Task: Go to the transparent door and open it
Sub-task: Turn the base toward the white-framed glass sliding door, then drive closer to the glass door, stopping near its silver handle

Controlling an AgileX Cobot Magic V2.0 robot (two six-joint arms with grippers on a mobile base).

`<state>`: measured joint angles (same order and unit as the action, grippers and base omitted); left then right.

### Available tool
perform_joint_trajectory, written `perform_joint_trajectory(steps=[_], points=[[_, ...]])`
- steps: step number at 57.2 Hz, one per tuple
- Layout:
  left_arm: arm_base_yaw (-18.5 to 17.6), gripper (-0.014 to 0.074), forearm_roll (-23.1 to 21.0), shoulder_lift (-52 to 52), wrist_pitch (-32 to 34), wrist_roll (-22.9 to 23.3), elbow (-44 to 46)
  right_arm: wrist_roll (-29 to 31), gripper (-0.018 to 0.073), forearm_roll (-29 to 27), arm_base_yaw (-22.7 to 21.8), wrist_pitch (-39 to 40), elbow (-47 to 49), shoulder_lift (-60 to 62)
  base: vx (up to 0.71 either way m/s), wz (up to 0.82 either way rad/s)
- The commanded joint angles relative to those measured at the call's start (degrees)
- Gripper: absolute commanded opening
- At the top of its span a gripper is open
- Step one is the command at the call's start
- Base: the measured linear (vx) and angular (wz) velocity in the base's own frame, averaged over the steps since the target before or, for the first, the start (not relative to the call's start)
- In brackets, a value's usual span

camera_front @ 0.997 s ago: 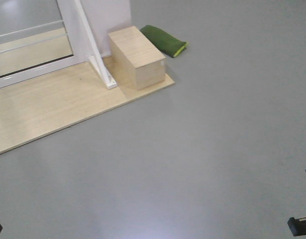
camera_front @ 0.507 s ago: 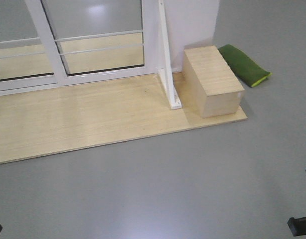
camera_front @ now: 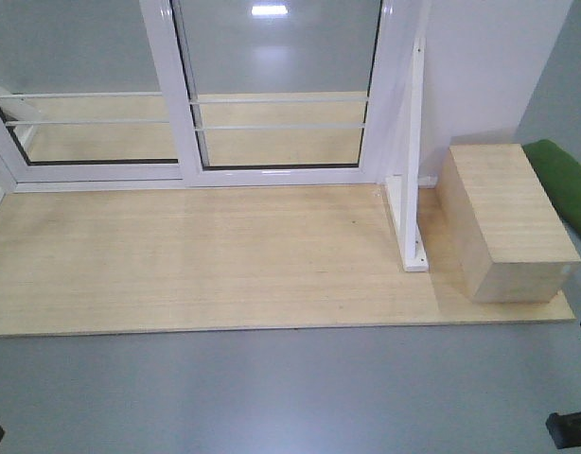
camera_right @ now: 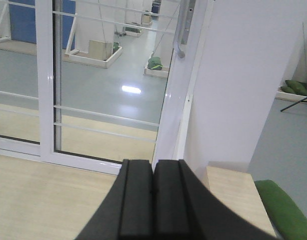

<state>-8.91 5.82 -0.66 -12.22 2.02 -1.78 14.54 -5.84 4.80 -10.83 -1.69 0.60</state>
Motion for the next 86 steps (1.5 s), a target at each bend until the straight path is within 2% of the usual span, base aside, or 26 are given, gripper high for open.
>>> perform_joint_trajectory(steps=[1,52,86], points=[[-0.3,0.0003,-0.1,-0.8,4.9,0.4,-0.6,0.0,-0.0001,0.1,-0.3,5.1,-0.3,0.9,0.42,0.18],[-0.3,0.0003,-0.1,-0.8,4.9,0.4,-0.6,0.0,-0.0001,0.1,-0.3,4.9,-0.3,0.9,0.42,-0.06],[-0.3,0.0003,-0.1,-0.8,4.9,0.4,-0.6,0.0,-0.0001,0.1,-0.3,4.9,-0.3,0.9,0.35,0.12]])
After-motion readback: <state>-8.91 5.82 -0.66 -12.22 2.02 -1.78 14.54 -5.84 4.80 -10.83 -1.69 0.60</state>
